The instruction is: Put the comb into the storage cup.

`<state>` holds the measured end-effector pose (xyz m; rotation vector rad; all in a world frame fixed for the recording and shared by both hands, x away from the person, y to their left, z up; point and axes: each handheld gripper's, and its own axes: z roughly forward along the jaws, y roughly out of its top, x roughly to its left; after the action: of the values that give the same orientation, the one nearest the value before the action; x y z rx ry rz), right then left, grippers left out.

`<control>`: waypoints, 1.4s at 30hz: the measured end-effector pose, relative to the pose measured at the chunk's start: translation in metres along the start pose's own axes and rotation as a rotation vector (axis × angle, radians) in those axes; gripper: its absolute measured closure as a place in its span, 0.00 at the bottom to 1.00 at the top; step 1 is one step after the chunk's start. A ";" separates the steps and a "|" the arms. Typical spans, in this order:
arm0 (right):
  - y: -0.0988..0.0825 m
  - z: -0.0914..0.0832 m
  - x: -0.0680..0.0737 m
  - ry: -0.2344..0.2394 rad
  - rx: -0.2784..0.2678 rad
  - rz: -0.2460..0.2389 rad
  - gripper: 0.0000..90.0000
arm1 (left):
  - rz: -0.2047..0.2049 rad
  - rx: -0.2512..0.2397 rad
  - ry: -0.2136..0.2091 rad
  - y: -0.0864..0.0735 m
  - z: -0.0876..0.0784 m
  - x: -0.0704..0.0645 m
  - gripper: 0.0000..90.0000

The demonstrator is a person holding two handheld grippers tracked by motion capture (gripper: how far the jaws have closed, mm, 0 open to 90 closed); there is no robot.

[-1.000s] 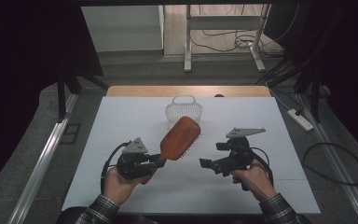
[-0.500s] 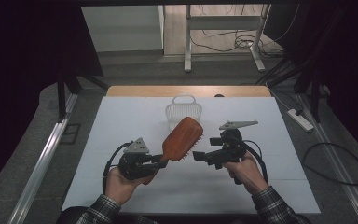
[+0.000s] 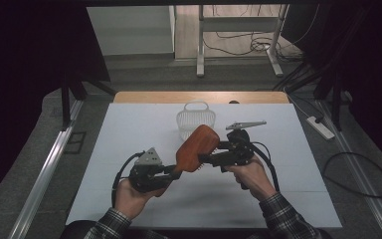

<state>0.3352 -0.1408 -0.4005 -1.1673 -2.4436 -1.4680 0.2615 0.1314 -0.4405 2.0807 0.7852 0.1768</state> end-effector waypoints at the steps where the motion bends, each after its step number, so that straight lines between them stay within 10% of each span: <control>1: 0.001 0.001 0.000 -0.001 0.002 -0.001 0.00 | 0.001 0.000 0.000 0.000 0.000 0.000 0.81; 17: 0.008 0.025 0.004 0.003 0.036 0.007 0.02 | 0.015 -0.012 -0.003 0.001 0.000 -0.003 0.81; 35: 0.007 0.019 -0.010 0.203 0.013 0.201 0.50 | 0.059 0.023 0.019 -0.001 0.008 -0.005 0.80; 42: 0.008 0.017 -0.006 0.230 0.020 0.184 0.59 | 0.067 0.044 0.011 -0.002 0.012 -0.005 0.80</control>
<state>0.3497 -0.1293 -0.4066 -1.1160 -2.1353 -1.4325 0.2620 0.1207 -0.4484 2.1507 0.7318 0.2095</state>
